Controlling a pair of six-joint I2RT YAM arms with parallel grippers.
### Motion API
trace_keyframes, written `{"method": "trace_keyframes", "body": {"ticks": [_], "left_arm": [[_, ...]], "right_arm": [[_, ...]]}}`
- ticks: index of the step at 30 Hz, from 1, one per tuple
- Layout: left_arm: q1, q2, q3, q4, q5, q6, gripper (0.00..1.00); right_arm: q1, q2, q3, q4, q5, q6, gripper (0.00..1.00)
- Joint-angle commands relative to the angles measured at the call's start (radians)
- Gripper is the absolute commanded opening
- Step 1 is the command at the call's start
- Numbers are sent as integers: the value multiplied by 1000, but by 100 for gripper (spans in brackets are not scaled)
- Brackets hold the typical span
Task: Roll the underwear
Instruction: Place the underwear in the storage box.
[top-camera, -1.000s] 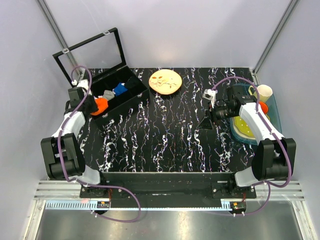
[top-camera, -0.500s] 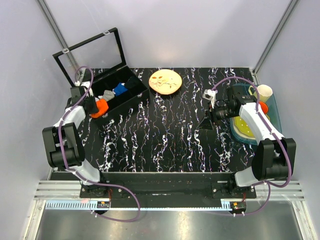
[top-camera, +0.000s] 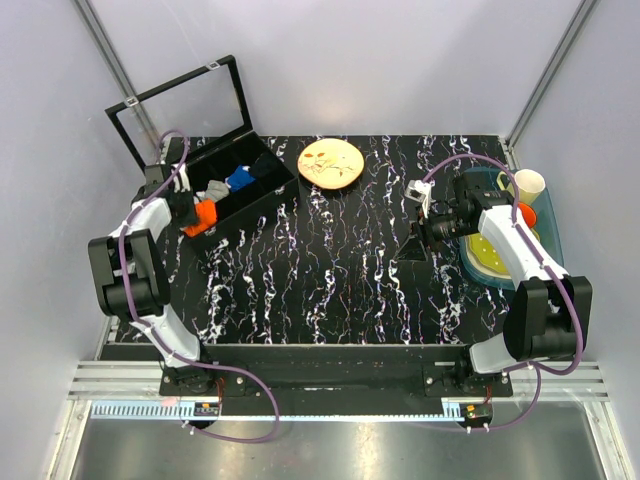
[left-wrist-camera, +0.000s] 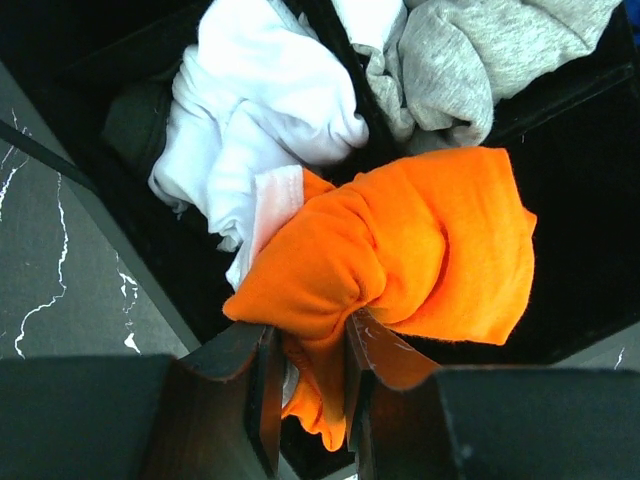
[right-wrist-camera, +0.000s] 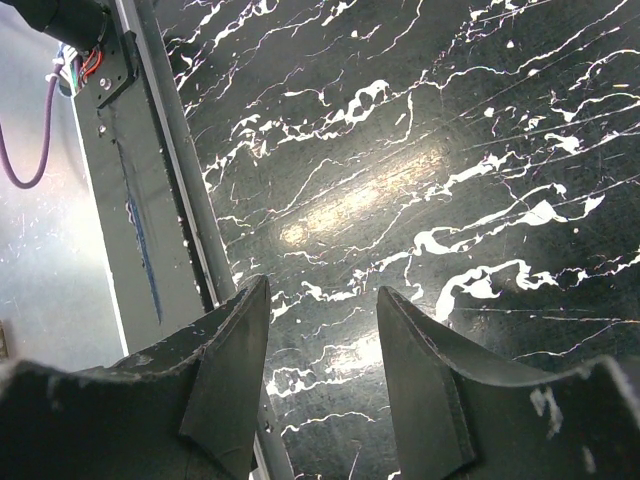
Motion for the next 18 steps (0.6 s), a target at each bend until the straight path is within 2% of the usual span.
{"method": "trace_keyframes", "body": {"ticks": [1,9,13,18], "left_arm": [[-21,105,-25,-154,-7,24,3],[-25,131,1,-266,-13,27,10],[-27,98,-16,-260,-17,11,14],[-27,29,15,-248,-30,-6,29]], "right_arm": [[-4,-23,39,-16,-32,-26,56],[-5,-40,42,-28,-39,-38,56],[-5,-49,45,-36,-42,-46,56],[-5,-53,45,-40,-47,-51,56]]}}
